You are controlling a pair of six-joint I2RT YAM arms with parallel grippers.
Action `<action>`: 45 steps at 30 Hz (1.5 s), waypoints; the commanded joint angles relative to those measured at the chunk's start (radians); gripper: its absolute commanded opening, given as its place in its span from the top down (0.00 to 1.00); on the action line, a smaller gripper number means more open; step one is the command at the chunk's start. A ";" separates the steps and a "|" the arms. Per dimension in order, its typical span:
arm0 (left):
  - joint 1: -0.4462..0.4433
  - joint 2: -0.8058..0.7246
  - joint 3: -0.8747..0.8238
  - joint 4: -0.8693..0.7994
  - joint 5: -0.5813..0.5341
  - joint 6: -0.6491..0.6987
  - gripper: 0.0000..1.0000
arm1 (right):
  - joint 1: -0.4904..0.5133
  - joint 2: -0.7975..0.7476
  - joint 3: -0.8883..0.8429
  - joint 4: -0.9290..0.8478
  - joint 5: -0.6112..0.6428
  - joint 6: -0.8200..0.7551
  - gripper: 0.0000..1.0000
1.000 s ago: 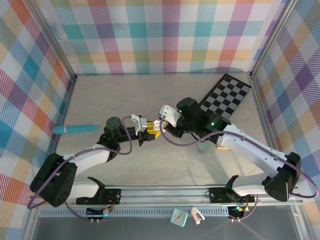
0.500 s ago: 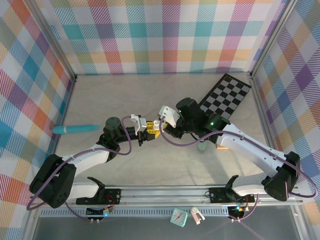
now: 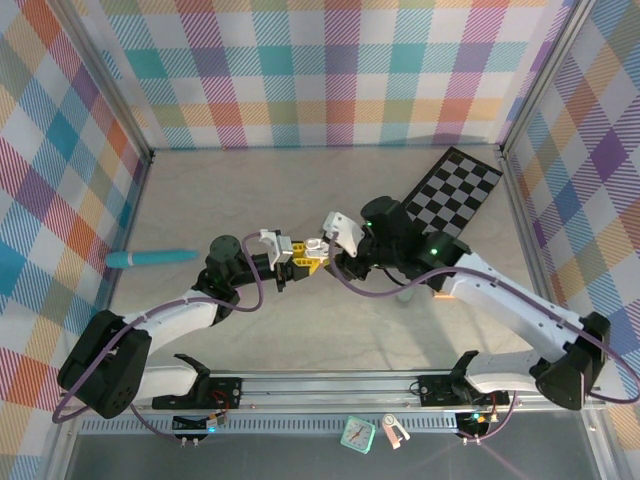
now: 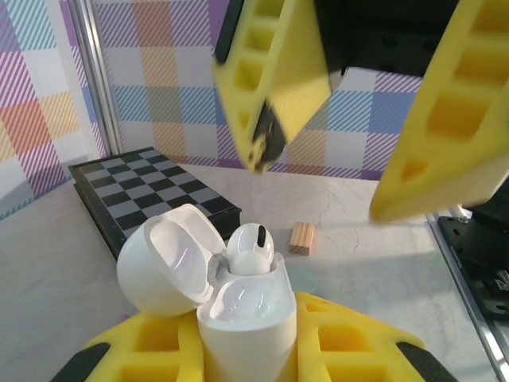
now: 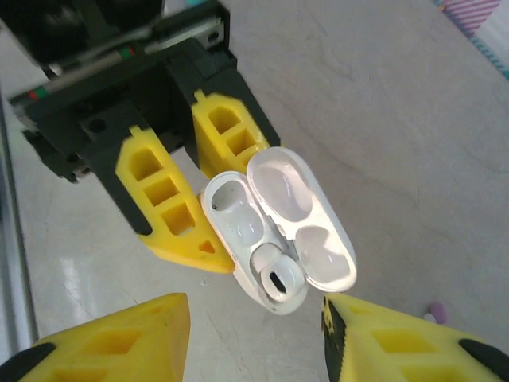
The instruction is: Insert the wireless bluetooth earbuds into the charging case
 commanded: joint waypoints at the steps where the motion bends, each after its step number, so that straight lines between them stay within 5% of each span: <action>1: 0.021 -0.029 -0.031 0.045 -0.031 0.019 0.87 | -0.089 -0.081 -0.063 0.135 -0.118 0.147 0.50; 9: 0.050 -0.125 -0.093 0.107 -0.126 0.006 0.87 | -0.280 -0.034 -0.233 0.369 -0.217 0.566 0.47; 18: 0.051 -0.266 -0.132 0.120 -0.116 -0.031 0.87 | -0.303 0.433 -0.055 0.320 -0.455 0.702 0.46; 30: 0.051 -0.363 -0.116 0.014 -0.081 -0.026 0.86 | -0.170 0.888 0.312 0.206 -0.511 0.665 0.40; 45: 0.050 -0.311 -0.104 0.038 -0.066 -0.027 0.86 | -0.105 1.032 0.410 0.133 -0.518 0.608 0.42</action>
